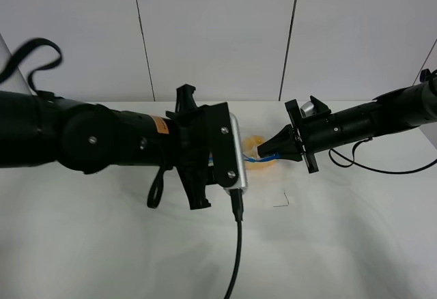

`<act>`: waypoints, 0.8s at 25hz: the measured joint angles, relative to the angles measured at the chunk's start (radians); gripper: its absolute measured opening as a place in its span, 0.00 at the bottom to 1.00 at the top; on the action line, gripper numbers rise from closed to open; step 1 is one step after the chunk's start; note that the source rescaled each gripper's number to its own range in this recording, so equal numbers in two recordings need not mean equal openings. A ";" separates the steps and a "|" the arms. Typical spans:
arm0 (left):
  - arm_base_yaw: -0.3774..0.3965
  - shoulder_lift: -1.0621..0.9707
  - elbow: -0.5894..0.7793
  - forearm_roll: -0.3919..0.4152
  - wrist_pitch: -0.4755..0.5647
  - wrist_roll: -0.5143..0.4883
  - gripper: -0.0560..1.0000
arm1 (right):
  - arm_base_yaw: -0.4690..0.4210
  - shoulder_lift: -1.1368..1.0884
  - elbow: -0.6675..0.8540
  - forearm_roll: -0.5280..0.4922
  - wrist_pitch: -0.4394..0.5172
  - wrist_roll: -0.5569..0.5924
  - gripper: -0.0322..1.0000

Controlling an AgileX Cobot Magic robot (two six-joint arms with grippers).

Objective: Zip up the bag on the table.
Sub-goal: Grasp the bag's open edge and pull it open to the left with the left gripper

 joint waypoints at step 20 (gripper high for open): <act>-0.045 0.191 -0.074 0.000 -0.214 -0.078 0.87 | 0.000 0.000 0.000 0.016 0.000 0.023 0.03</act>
